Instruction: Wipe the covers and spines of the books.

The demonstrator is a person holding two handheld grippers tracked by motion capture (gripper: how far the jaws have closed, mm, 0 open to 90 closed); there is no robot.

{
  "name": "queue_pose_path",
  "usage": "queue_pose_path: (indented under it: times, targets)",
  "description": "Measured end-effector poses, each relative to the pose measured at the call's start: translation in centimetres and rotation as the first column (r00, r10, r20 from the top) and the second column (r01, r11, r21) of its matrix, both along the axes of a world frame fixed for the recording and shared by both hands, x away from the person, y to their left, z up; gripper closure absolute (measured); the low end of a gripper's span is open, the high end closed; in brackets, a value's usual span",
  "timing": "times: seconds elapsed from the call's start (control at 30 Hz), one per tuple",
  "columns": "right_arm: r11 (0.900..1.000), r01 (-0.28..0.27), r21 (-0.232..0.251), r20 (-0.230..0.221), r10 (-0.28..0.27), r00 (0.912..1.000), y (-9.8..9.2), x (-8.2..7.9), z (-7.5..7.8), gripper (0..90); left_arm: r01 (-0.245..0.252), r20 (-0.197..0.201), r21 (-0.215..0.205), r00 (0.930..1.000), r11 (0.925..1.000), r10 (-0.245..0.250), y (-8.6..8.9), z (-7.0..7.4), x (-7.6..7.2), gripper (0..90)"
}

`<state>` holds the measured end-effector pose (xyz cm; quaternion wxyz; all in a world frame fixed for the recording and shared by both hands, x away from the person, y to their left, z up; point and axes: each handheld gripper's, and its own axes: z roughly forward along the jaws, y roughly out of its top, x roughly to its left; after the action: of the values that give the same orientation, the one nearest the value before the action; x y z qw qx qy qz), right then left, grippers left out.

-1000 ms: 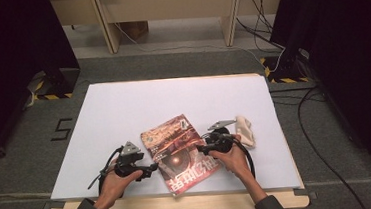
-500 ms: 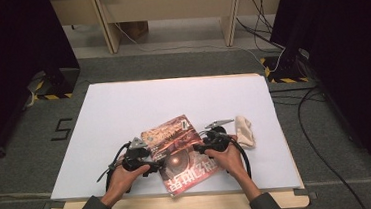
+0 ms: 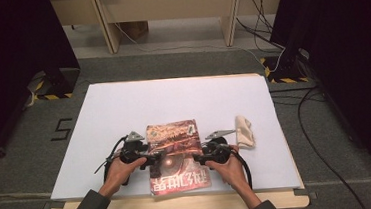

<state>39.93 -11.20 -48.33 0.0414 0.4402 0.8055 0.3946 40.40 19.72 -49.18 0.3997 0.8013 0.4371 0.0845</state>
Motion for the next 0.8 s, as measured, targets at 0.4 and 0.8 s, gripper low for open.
queue_pose_path:
  times: [0.4, 0.8]
  targets:
    - [0.996, 0.073, 0.055, -0.014, -0.072, 0.9973, 0.4, 2.3, -0.6, 45.5, 0.026, 0.014, 0.020, 0.9996, 0.9995, -0.026, -0.4, -0.1, -2.2, 27.4]
    - [0.961, 0.177, 0.212, -0.087, -0.162, 0.9830, -0.2, 2.0, -0.6, 43.7, 0.007, 0.026, 0.013, 0.9996, 0.9999, -0.007, -0.4, -0.3, -2.4, 29.2]
